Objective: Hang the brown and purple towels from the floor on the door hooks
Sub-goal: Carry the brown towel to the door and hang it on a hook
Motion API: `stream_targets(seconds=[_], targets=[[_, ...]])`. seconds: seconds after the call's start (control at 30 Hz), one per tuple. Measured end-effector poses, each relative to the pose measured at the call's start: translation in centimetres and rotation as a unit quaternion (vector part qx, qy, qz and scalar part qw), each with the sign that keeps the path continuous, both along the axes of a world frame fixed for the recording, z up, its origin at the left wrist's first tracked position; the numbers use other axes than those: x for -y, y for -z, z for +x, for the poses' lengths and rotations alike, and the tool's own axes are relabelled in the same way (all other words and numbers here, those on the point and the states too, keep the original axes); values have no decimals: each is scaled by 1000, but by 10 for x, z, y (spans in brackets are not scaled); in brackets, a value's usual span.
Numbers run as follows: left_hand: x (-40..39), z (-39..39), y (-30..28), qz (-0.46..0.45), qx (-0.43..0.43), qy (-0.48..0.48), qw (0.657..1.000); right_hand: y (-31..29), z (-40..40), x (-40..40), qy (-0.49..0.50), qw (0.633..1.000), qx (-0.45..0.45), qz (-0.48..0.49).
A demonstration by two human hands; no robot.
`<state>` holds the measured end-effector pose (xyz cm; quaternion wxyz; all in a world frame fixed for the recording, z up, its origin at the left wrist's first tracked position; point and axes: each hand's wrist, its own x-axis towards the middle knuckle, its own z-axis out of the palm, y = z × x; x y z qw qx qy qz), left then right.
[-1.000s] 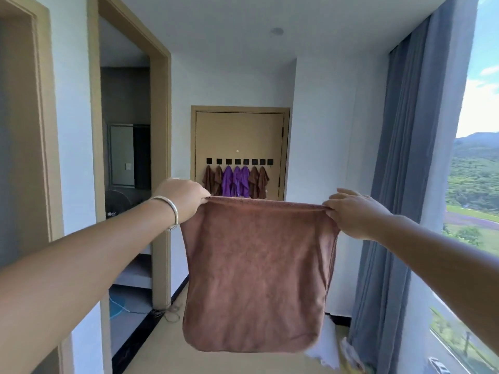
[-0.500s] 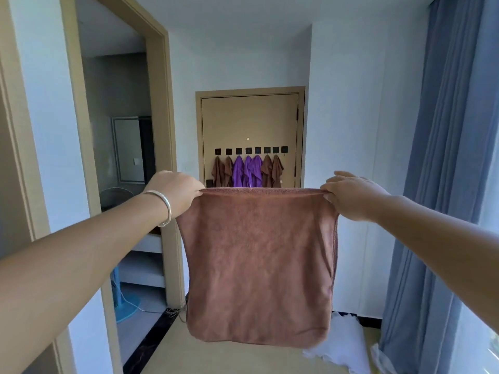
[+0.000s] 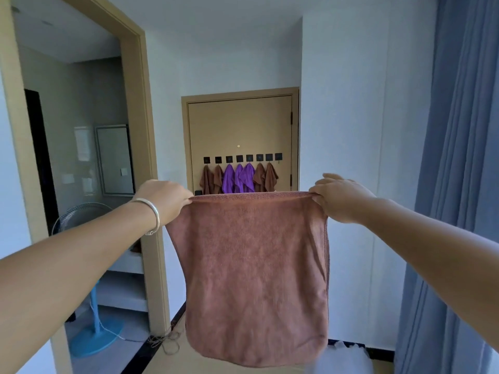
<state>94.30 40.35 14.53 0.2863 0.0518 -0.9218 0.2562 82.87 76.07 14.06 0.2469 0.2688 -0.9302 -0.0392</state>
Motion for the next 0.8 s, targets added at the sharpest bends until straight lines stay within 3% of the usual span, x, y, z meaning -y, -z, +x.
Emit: stream_targets(seconds=[0.4,0.8], targets=[[19,-138,2,0,11,10,1000,6,-135,16,8,1000,10,-6],[95,-327,-8,25,6,27,999,-14,-303,87,36,999,4,3]])
